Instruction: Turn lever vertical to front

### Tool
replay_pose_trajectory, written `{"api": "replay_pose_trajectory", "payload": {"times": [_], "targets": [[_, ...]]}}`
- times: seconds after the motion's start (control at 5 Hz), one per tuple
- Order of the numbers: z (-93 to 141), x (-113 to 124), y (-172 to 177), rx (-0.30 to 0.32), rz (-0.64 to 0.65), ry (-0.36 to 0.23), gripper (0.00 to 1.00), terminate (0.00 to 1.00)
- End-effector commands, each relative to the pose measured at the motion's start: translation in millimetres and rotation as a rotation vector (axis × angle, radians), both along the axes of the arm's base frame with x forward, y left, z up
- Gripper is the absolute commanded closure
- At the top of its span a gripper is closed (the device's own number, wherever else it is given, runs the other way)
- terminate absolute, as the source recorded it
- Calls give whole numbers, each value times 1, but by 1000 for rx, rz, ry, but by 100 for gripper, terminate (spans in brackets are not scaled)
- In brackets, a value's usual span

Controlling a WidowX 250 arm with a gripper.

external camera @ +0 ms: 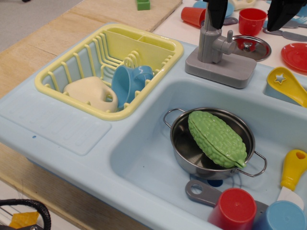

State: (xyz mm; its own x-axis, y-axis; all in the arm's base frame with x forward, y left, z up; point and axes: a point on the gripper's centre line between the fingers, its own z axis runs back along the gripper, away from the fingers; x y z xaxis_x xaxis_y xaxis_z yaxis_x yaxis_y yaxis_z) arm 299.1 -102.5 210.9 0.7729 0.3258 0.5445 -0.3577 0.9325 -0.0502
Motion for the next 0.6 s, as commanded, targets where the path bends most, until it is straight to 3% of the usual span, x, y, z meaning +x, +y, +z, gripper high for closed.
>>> {"api": "replay_pose_trajectory", "payload": {"times": [0.0, 0.4], "targets": [[0, 0, 0, 0, 0, 0, 0, 0], [-9, 14, 4, -9, -16, -1, 0, 0]]}}
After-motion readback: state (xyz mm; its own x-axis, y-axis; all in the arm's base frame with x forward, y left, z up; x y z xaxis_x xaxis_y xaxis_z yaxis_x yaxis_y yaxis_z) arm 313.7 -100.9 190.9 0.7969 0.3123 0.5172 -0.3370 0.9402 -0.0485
